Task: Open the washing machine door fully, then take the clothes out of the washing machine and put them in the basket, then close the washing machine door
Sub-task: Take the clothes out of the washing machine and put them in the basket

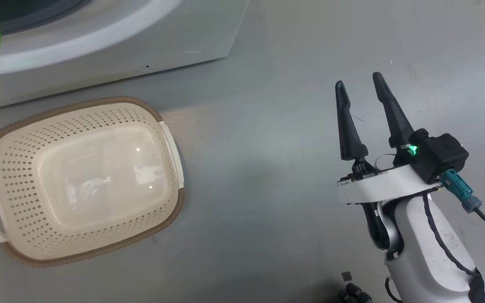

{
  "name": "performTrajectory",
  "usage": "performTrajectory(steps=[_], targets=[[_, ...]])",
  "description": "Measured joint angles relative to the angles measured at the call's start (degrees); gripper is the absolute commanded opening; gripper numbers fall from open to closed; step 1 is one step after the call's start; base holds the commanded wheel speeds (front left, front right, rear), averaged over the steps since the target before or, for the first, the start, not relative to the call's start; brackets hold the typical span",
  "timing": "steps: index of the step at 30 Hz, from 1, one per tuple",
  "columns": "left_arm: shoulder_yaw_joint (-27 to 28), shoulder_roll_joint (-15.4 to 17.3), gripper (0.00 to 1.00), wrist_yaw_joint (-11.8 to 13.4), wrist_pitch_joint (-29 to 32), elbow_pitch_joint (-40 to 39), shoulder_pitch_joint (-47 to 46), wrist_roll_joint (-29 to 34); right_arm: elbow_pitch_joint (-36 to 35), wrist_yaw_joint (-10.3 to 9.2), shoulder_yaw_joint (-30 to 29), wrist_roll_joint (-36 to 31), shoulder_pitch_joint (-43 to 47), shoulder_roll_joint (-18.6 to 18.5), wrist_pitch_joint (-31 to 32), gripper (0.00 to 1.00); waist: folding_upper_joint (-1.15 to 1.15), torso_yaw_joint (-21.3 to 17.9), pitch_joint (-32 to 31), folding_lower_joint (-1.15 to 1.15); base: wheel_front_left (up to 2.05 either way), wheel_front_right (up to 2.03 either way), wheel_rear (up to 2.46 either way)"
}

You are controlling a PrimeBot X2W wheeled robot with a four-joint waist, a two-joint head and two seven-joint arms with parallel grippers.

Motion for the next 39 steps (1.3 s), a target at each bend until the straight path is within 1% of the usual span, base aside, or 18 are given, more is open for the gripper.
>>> performTrajectory(steps=[8, 12, 15, 23, 25, 30, 32, 39], targets=[[-1.03, -1.6, 0.0, 0.0, -8.49, -1.87, 6.87, 1.93, 1.38, 0.82, -1.11, -1.34, 2.55, -0.02, 0.0, 1.0, 0.0, 1.95, -4.36, 0.0, 0.0, 0.0, 0.0], [-1.1, -2.14, 0.0, 0.01, -11.36, -2.22, 9.46, 3.37, 1.93, 1.34, -1.63, -1.59, 3.64, -0.03, 0.0, 1.0, 0.0, 2.76, -6.14, 0.0, 0.0, 0.0, 0.0], [-1.08, -3.04, 0.0, 1.1, -14.95, -3.56, 12.36, 4.52, 2.37, 1.82, -1.94, -1.98, 5.08, -0.04, 0.0, 1.0, 0.0, 3.92, -8.53, 0.0, 0.0, 0.0, 0.0], [-1.18, -3.94, 0.0, 3.18, -20.39, -7.53, 16.65, 6.88, 2.58, 2.33, -2.2, -1.98, 6.95, -0.03, 0.0, 1.0, 0.0, 6.19, -12.9, 0.0, 0.0, 0.0, 0.0], [-1.14, -4.11, 0.0, 3.24, -20.76, -8.08, 16.97, 6.99, 2.66, 2.33, -2.31, -1.98, 7.25, -0.04, 0.0, 1.0, 0.0, 6.46, -13.39, 0.0, 0.0, 0.0, 0.0], [-1.16, -4.56, 0.0, 4.93, -21.12, -11.55, 19.22, 8.26, 2.85, 2.35, -2.67, -2.08, 8.5, -0.04, 0.0, 1.0, 0.0, 7.72, -15.79, 0.0, 0.0, 0.0, 0.0], [-1.14, -4.72, 0.0, 5.24, -21.46, -13.05, 20.15, 8.51, 2.88, 2.72, -2.8, -2.47, 8.87, -0.05, 0.0, 1.0, 0.0, 8.2, -16.67, 0.0, 0.0, 0.0, 0.0], [-1.55, -6.55, 0.0, 6.73, -21.62, -18.47, 23.97, 9.43, 2.86, 2.85, -3.72, -2.54, 10.63, -0.07, 0.0, 1.0, 0.0, 10.08, -19.13, 0.0, 0.0, 0.0, 0.0]])
